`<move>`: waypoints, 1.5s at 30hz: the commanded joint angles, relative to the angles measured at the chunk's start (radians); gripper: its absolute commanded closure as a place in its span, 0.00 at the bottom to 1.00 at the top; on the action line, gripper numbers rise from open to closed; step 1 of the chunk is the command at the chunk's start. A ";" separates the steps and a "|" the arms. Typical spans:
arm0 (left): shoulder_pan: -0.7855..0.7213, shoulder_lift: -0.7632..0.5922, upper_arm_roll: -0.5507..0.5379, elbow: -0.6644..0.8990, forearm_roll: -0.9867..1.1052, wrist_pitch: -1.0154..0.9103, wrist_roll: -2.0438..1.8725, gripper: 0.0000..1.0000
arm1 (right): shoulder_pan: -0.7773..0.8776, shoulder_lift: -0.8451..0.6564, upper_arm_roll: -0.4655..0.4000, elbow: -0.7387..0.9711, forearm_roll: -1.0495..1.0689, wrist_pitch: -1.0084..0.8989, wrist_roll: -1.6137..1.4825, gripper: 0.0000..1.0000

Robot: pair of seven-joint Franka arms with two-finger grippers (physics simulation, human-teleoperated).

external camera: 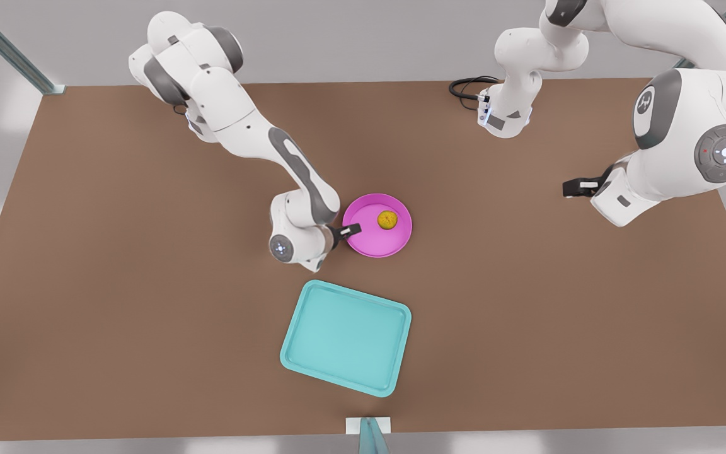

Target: Place the orange on the plate with the left arm and the plate on the tray with the right arm

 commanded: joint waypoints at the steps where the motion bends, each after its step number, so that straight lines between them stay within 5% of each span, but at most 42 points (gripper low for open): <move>1: 0.000 0.000 0.001 0.000 0.000 -0.004 0.039 0.00 | 0.001 0.004 0.006 0.001 0.024 0.004 -0.110 0.00; 5: 0.000 0.000 0.001 0.000 0.000 -0.002 0.039 0.00 | 0.001 0.019 0.012 0.005 0.024 0.007 -0.110 0.00; 7: 0.000 0.000 0.001 0.000 0.000 -0.002 0.039 0.00 | 0.001 0.026 0.012 0.007 0.024 0.005 -0.110 0.23; 12: 0.000 -0.002 -0.002 0.002 0.000 -0.002 0.034 0.00 | 0.002 0.024 0.012 0.022 0.024 -0.010 -0.107 0.61; 17: 0.002 0.004 -0.003 0.020 0.000 -0.004 0.036 0.00 | 0.002 0.022 0.015 0.028 0.026 -0.010 -0.100 0.79; 31: 0.002 0.006 -0.002 0.054 0.000 -0.006 0.028 0.00 | 0.001 0.013 0.015 0.055 0.047 -0.013 -0.107 0.79; 45: 0.000 0.004 0.003 0.056 -0.003 -0.006 0.029 0.00 | -0.182 0.015 0.013 0.176 0.119 -0.101 -0.106 0.79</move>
